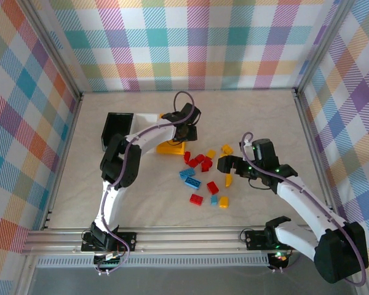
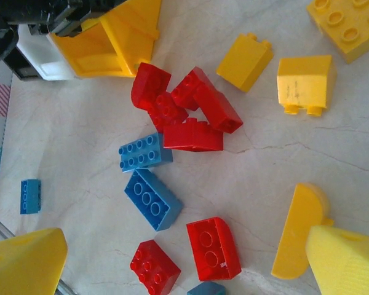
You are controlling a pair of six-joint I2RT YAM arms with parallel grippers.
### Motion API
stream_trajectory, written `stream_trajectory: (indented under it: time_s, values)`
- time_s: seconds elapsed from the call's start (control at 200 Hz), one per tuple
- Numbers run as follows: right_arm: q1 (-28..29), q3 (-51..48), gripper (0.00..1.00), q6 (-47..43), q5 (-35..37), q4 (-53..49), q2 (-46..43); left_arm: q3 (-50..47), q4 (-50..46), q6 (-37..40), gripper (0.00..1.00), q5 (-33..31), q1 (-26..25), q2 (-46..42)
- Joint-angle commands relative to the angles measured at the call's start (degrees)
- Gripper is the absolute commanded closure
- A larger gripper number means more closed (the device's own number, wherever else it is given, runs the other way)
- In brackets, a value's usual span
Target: Sort the legos into containers by color
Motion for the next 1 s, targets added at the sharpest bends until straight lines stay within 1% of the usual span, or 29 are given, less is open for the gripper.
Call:
stream_trajectory:
  time_s: [0.0,0.1,0.205,0.305,0.355,0.385,0.415,0.515,0.57,0.655,0.755,0.825,0.92,0.995]
  values:
    - [1.58,0.57,0.0,-0.88,-0.25,-1.52,-0.5,-2.35,1.32,0.52,0.3,0.87,-0.4,-7.51]
    - [4.49,2.52,0.0,-1.31,0.68,-2.09,0.43,-5.15,0.96,1.91,0.22,-0.53,-0.25,-13.35]
    - [9.83,5.76,0.0,-2.22,2.98,-3.26,2.87,-10.2,0.01,3.75,0.18,-2.8,-0.23,-21.99]
    - [17.28,9.65,0.0,-2.74,5.28,-3.92,7.01,-18.27,-2.34,4.02,0.12,-6.92,0.74,-32.81]
    - [21.27,11.38,0.01,-2.83,6.41,-3.16,9.77,-22.8,-3.94,3.11,0.09,-7.49,2.37,-38.7]
    - [23.81,12.47,0.01,-2.75,7.12,-2.43,11.86,-25.48,-5.08,2.14,0.03,-7.34,3.52,-42.11]
    - [26.36,13.8,0.02,-2.74,7.54,-1.77,14.28,-27.98,-6.5,1.03,0.0,-7.46,4.98,-45.62]
    - [34.38,19.81,0.04,-3.14,9.13,-0.2,24.05,-35.9,-11.13,-1.44,0.0,-8.31,9.09,-57.21]
    - [38.54,24.2,0.05,-3.31,10.33,-0.12,30.11,-39.21,-13.51,-2.31,0.0,-10.17,10.72,-63.93]
    - [43.46,31.13,0.05,-2.59,10.74,0.71,39.21,-42.36,-17.17,-3.34,0.0,-13.65,12.55,-73.45]
    - [46.46,38.73,0.08,-0.2,9.25,2.9,48.63,-42.72,-22.51,-4.41,0.0,-19.24,13.7,-81.86]
    - [47.87,44.66,0.11,0.68,7.71,2.97,54.82,-42.89,-23.67,-4.35,0.0,-20.91,13.84,-86.5]
    - [49.68,52.64,0.11,0.16,7.89,2.4,62.23,-43.81,-23.95,-3.56,0.0,-22.49,13.84,-89.66]
    - [50.06,58.87,0.13,1.12,7.0,0.51,67.62,-45.09,-23.94,-3.5,0.0,-22.67,13.84,-90.73]
